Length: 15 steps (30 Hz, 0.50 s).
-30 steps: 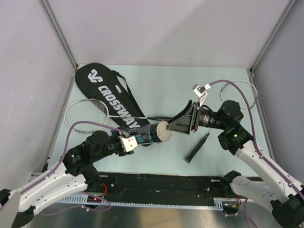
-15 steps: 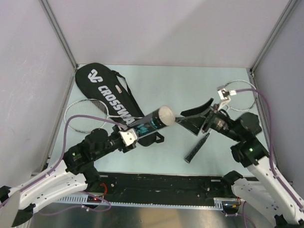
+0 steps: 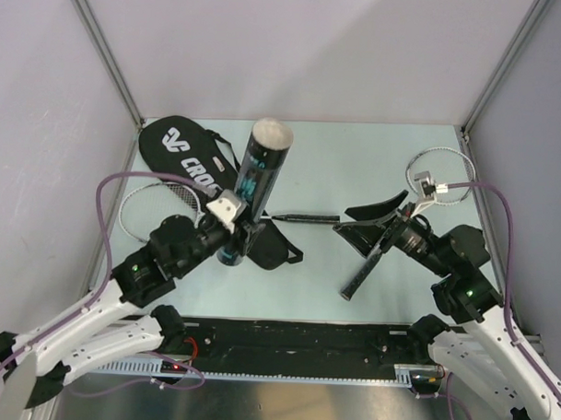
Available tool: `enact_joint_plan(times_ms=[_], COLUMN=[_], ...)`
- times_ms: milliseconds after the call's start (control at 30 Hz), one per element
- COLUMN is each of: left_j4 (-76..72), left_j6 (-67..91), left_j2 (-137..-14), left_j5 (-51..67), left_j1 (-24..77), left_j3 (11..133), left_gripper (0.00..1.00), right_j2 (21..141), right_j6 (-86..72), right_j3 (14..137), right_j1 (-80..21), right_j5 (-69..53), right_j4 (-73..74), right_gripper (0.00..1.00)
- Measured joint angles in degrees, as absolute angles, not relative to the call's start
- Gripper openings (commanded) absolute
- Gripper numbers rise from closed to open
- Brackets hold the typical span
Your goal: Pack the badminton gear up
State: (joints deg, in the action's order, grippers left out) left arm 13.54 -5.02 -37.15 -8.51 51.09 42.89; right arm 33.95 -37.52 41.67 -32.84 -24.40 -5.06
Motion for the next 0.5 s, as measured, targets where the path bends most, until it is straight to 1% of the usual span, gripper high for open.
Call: enact_joint_plan(times_ms=[167,300,400,433,467,500], left_j4=[13.4,13.4,13.3,13.1,13.0,13.0], left_j6=[-1.0,3.6,6.0,7.4,7.6,9.0], left_j2=[-48.8,-60.0,-68.2,-73.1,-73.7,-77.2], left_j5=[-13.1,-15.2,-18.5,-20.5,-20.8,-21.8], left_j1=[50.1,47.0,45.3,44.8,44.6,44.0], left_j3=[51.0,58.7,64.8,68.9,69.3,72.2], left_gripper=[0.55,0.55,0.56,0.57,0.57,0.57], right_j2=[33.6,31.0,28.3,27.1,26.6,26.2], right_j6=[-36.5,-35.0,-33.9,-33.7,-33.6,-33.6], right_j3=[41.5,41.1,40.3,39.9,39.7,39.5], right_j1=[-33.3,-33.3,-33.3,-33.3,-33.3,-33.3], right_j5=[-22.7,-19.7,-16.0,-14.1,-12.9,-11.6], right_j4=[-0.6,4.1,7.0,8.3,9.2,10.0], right_gripper=[0.9,0.9,0.92,0.93,0.96,0.98])
